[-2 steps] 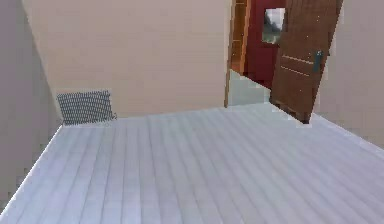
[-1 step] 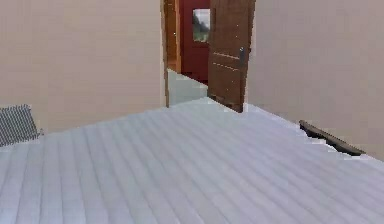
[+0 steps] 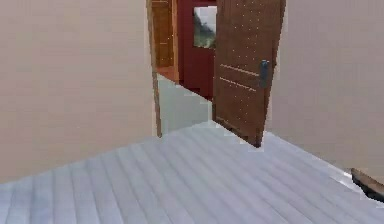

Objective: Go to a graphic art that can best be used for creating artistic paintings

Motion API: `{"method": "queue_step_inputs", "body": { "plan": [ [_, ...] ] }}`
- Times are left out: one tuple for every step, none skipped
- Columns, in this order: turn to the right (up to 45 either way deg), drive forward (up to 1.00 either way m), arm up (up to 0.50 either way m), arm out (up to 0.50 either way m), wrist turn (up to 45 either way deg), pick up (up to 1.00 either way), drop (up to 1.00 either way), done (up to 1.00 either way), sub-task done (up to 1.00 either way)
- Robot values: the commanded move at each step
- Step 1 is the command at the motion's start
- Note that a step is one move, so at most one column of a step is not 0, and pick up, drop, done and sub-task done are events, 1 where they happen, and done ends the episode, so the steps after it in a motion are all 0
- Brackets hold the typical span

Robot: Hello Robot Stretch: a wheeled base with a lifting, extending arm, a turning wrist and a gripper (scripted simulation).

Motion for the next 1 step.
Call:
{"method": "queue_step_inputs", "body": {
  "plan": [
    [0.0, 1.00, 0.00, 0.00, 0.0, 0.00, 0.00, 0.00, 0.00]
  ]
}}
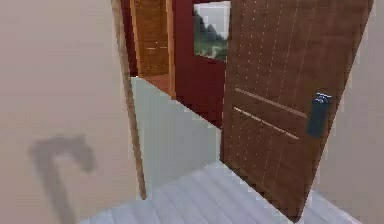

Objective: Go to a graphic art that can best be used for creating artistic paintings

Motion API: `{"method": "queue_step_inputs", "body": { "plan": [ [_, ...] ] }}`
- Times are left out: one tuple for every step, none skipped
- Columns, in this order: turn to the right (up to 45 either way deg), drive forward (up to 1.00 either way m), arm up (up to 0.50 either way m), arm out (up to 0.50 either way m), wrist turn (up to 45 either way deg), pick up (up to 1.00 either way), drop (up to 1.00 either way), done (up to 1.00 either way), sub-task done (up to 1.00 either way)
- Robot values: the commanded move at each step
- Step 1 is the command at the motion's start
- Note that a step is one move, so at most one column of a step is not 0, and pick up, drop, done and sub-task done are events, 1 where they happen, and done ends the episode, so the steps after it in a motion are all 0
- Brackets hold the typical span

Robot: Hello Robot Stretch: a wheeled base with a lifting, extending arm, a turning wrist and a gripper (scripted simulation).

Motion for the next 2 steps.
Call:
{"method": "queue_step_inputs", "body": {
  "plan": [
    [0.0, 1.00, 0.00, 0.00, 0.0, 0.00, 0.00, 0.00, 0.00],
    [6.0, 0.00, 0.00, 0.00, 0.0, 0.00, 0.00, 0.00, 0.00]
  ]
}}
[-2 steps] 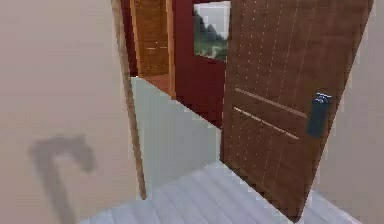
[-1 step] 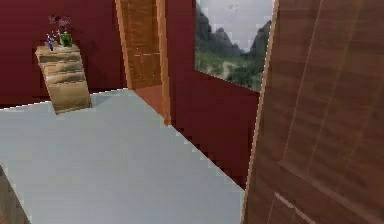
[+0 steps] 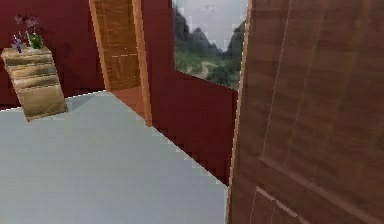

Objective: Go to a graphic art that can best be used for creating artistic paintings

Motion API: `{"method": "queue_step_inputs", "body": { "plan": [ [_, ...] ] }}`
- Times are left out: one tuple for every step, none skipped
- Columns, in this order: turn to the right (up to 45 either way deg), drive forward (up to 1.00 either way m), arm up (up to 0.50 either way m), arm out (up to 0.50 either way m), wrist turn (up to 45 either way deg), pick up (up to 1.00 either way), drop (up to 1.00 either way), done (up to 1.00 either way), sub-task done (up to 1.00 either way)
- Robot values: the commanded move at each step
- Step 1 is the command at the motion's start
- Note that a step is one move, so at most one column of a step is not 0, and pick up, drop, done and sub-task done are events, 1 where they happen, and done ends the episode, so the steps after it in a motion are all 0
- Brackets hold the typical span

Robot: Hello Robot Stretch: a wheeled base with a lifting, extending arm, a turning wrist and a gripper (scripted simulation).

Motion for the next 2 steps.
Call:
{"method": "queue_step_inputs", "body": {
  "plan": [
    [3.0, 0.00, 0.00, 0.00, 0.0, 0.00, 0.00, 0.00, 0.00],
    [0.0, 0.35, 0.00, 0.00, 0.0, 0.00, 0.00, 0.00, 0.00]
  ]
}}
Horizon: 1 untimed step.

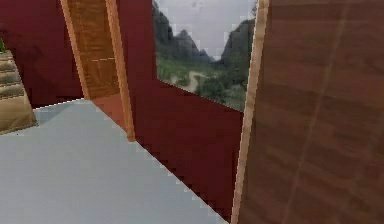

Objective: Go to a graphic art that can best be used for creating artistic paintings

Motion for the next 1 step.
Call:
{"method": "queue_step_inputs", "body": {
  "plan": [
    [0.0, 0.00, 0.00, 0.00, 0.0, 0.00, 0.00, 1.00, 0.00]
  ]
}}
